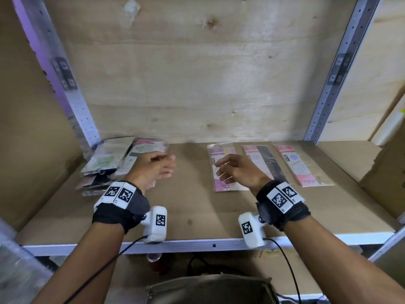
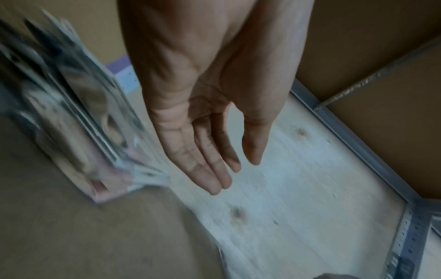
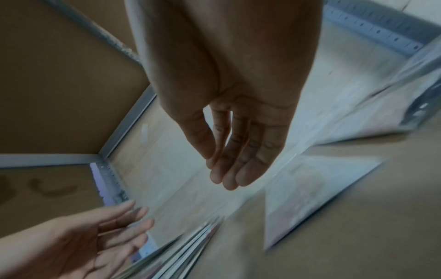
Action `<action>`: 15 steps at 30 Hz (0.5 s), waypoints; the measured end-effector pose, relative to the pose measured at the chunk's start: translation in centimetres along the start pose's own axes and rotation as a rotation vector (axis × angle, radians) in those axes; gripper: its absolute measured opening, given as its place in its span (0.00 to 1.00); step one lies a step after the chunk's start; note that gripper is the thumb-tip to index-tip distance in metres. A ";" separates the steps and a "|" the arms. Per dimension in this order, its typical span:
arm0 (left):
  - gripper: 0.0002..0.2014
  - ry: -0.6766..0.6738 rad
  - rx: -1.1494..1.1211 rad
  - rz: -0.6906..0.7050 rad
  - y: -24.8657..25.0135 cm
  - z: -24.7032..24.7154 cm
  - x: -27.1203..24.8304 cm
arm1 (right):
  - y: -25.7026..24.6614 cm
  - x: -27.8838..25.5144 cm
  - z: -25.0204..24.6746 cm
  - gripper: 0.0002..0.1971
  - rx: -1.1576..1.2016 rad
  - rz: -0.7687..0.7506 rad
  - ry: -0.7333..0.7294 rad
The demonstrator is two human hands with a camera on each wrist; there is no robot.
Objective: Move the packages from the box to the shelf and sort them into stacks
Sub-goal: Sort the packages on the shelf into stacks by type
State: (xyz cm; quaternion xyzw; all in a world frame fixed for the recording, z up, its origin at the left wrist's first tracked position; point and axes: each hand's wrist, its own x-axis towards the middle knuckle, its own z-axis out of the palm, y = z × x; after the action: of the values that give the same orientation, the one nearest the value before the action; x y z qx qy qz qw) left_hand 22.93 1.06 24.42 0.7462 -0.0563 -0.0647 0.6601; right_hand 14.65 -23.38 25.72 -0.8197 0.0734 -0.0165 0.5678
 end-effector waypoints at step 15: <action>0.06 0.403 -0.050 -0.047 -0.5 -12.3 -0.2 | -6.7 10.4 18.7 0.29 -0.107 0.166 -0.153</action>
State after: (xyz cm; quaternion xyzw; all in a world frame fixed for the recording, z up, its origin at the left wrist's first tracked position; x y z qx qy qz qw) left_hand 24.85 13.19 25.39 0.7287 0.0960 0.0693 0.6746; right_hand 27.63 -5.18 24.73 -0.8388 0.0981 0.0970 0.5267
